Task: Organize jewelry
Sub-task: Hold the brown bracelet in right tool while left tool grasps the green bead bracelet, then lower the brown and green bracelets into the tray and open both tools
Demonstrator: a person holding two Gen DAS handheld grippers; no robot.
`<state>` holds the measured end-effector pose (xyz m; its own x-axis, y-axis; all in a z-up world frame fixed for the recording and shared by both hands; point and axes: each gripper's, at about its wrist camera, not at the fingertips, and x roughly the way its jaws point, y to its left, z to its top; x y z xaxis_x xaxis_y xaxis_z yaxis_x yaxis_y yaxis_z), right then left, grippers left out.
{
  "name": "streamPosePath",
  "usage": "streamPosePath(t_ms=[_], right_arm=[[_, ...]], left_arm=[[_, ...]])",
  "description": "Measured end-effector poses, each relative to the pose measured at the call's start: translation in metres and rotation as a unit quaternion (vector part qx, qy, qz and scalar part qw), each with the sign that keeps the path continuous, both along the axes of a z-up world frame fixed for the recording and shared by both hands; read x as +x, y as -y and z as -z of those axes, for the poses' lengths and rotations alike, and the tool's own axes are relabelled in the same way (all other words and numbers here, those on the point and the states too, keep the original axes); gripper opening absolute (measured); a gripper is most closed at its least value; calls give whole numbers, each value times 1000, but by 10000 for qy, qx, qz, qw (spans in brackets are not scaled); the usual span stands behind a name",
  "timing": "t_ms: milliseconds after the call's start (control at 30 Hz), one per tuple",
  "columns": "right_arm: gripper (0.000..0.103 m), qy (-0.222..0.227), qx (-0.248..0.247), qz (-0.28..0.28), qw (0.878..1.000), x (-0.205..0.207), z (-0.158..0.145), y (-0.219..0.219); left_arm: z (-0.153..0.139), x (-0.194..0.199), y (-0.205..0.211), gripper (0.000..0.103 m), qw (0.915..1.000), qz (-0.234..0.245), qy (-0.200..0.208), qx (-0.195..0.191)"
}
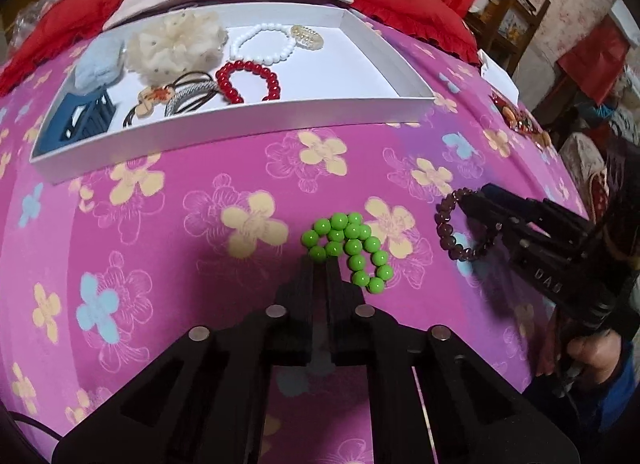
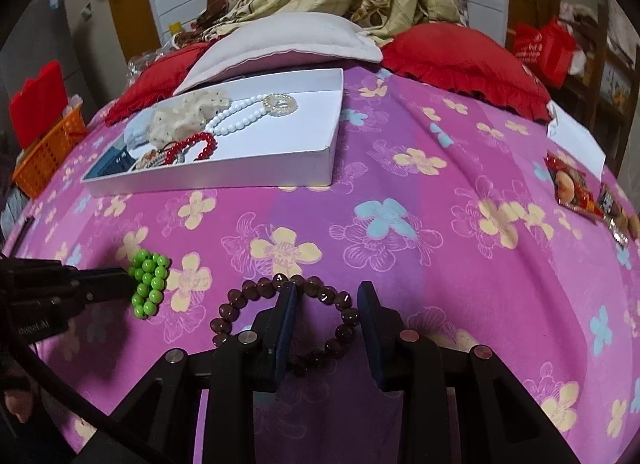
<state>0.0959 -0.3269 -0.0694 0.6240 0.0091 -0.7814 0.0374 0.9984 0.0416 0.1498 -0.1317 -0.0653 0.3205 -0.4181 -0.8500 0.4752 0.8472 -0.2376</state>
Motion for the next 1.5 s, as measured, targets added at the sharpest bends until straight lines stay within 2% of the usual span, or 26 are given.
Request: streamPosePath(t_ms=[67, 100, 133, 367, 400, 500, 533, 733, 767, 800, 867, 933, 1033, 1067, 1167, 1200, 1367, 1500], right_arm=[[15, -31, 138, -41, 9999, 1, -1, 0], [9, -40, 285, -40, 9996, 1, -2, 2], [8, -31, 350, -33, 9994, 1, -3, 2], [8, 26, 416, -24, 9991, -4, -10, -5], [8, 21, 421, -26, 9991, -5, -10, -5], [8, -14, 474, 22, 9989, -9, -9, -2], [8, -24, 499, 49, 9987, -11, -8, -1], [11, -33, 566, 158, 9983, -14, -5, 6], [15, -46, 569, 175, 9982, -13, -4, 6], [24, -51, 588, 187, 9981, -12, -4, 7], [30, -11, 636, 189, 9978, -12, -3, 8], [30, 19, 614, 181, 9979, -11, -2, 7], [30, 90, 440, 94, 9989, -10, -1, 2], [30, 91, 376, 74, 9992, -10, -1, 0], [10, 50, 344, -9, 9994, -7, 0, -5], [8, 41, 462, -18, 9989, -7, -1, -4], [8, 269, 922, 84, 9953, -12, -17, 3], [8, 528, 1003, 95, 9935, -16, -42, 5]], left_arm=[[0, -1, -4, 2, 10000, -56, -58, -55], [-2, -2, -6, 2, 9999, -86, -55, -77], [-3, -3, -7, 2, 9999, -107, -39, -98], [-16, -1, -14, 3, 9992, -116, 34, -374], [-17, 1, -12, 6, 9992, -82, 69, -378], [-14, 9, -2, 24, 9995, 86, 124, -291], [-12, 12, 0, 25, 9995, 128, 130, -262], [-2, 17, 13, 25, 9987, 468, 53, -206], [-2, 16, 15, 25, 9985, 508, 65, -186], [-2, 14, 16, 25, 9984, 547, 62, -156], [-2, 13, 17, 22, 9983, 567, 1, -158], [-4, 12, 16, 8, 9983, 527, -54, -240], [-7, 8, 17, 8, 9989, 430, -27, -164], [-8, 6, 17, 8, 9990, 412, -7, -149], [-13, -1, 12, 8, 9993, 342, 65, -148], [-16, -3, 10, 8, 9993, 317, 89, -165], [-41, -16, -7, 8, 9988, 178, 302, -349], [-63, -21, -20, 8, 9976, 50, 472, -504]])
